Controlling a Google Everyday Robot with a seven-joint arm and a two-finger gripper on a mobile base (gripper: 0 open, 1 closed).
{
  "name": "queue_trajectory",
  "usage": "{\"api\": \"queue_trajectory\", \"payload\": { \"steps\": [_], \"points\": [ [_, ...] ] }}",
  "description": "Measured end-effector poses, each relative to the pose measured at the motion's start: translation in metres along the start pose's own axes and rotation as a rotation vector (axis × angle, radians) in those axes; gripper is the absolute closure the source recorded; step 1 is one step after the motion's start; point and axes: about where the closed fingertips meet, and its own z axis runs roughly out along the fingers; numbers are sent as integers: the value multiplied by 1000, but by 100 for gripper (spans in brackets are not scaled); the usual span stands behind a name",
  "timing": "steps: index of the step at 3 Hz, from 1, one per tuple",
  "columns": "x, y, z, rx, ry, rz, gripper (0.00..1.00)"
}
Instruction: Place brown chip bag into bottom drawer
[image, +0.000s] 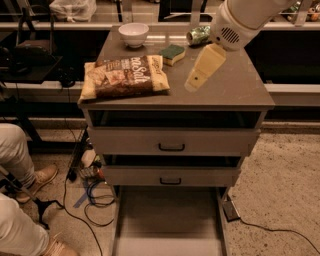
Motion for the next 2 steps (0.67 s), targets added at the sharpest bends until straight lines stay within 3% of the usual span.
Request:
{"api": "queue_trajectory", "payload": {
  "steps": [1,2],
  "points": [
    [0,0,0,0,0,0,0],
    [-19,4,42,-44,-8,-49,0]
  ]
}}
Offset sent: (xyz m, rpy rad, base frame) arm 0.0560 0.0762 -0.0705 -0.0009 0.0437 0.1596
